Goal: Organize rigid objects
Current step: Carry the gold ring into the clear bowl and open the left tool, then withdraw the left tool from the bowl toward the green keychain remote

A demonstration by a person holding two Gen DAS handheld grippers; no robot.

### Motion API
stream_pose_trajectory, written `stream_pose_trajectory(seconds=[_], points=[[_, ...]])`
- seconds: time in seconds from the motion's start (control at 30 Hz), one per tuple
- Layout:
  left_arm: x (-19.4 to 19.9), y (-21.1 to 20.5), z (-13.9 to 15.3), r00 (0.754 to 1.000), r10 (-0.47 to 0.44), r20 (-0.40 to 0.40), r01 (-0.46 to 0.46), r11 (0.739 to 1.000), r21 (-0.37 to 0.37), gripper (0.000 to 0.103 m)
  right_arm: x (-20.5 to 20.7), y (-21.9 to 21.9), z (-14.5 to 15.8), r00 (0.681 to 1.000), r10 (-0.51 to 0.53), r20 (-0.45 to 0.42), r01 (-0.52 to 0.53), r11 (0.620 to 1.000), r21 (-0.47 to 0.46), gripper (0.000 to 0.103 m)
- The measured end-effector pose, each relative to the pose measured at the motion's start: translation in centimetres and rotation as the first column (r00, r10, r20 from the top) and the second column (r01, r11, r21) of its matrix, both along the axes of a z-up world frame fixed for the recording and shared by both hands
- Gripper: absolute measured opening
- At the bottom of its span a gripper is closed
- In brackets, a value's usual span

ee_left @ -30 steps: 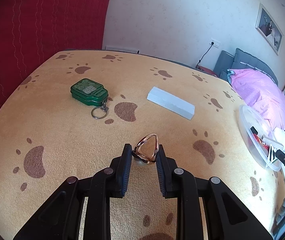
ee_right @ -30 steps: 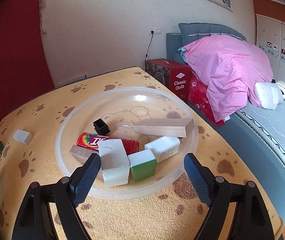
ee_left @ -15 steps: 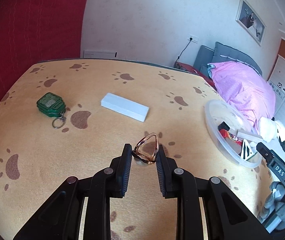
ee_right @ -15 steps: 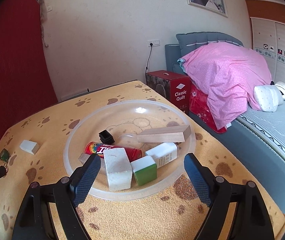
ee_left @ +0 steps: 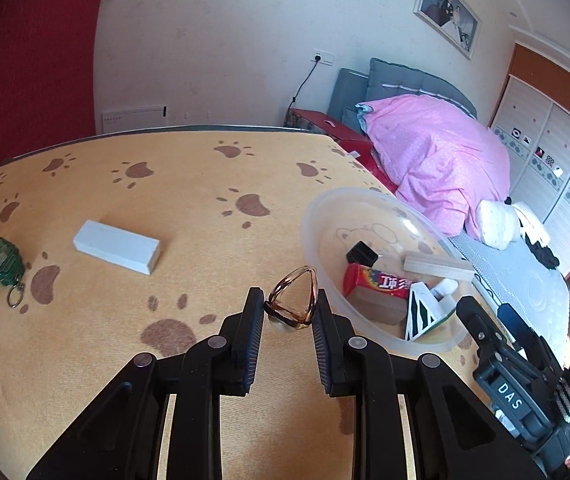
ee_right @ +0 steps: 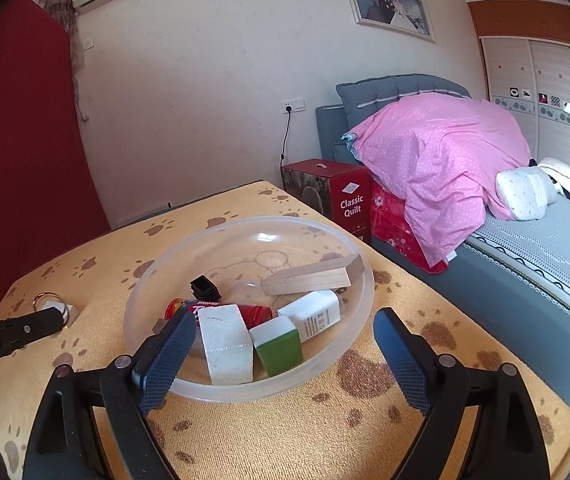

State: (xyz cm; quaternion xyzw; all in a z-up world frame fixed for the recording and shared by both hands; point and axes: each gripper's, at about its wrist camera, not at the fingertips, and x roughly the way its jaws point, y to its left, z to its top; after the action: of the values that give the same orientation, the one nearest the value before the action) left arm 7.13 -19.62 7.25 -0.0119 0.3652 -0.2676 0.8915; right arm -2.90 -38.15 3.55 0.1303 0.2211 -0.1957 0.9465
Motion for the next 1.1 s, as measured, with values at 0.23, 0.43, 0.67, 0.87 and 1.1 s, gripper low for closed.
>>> stream_pose_trajectory(seconds=[0.23, 0.43, 0.67, 0.87, 1.1], points=[[1.0, -3.8, 0.0, 0.998, -0.056, 0.002, 0.056, 0.998, 0.025, 0.025, -0.3, -0.5, -0.2, 1.0, -0.009, 0.016, 0.008, 1.0, 0.024, 0.095], [1.8, -6.0, -0.5, 0.997, -0.081, -0.006, 0.081, 0.996, 0.038, 0.025, -0.4, -1.0, -0.4, 1.0, -0.012, 0.018, 0.011, 0.999, 0.052, 0.095], [3.2, -7.0, -1.6, 0.998, -0.059, -0.022, 0.06, 0.998, 0.037, 0.028, -0.4, -1.0, -0.4, 1.0, -0.009, 0.021, 0.008, 0.998, 0.056, 0.095], [3.3, -6.5, -2.5, 0.999, -0.028, -0.029, 0.029, 0.999, 0.037, 0.056, -0.4, -1.1, -0.5, 1.0, -0.009, 0.017, 0.008, 0.998, 0.062, 0.095], [3.2, -5.6, -2.8, 0.999, -0.013, -0.03, 0.014, 0.999, 0.044, 0.056, -0.4, -1.1, -0.6, 1.0, -0.008, 0.013, 0.007, 0.998, 0.062, 0.096]])
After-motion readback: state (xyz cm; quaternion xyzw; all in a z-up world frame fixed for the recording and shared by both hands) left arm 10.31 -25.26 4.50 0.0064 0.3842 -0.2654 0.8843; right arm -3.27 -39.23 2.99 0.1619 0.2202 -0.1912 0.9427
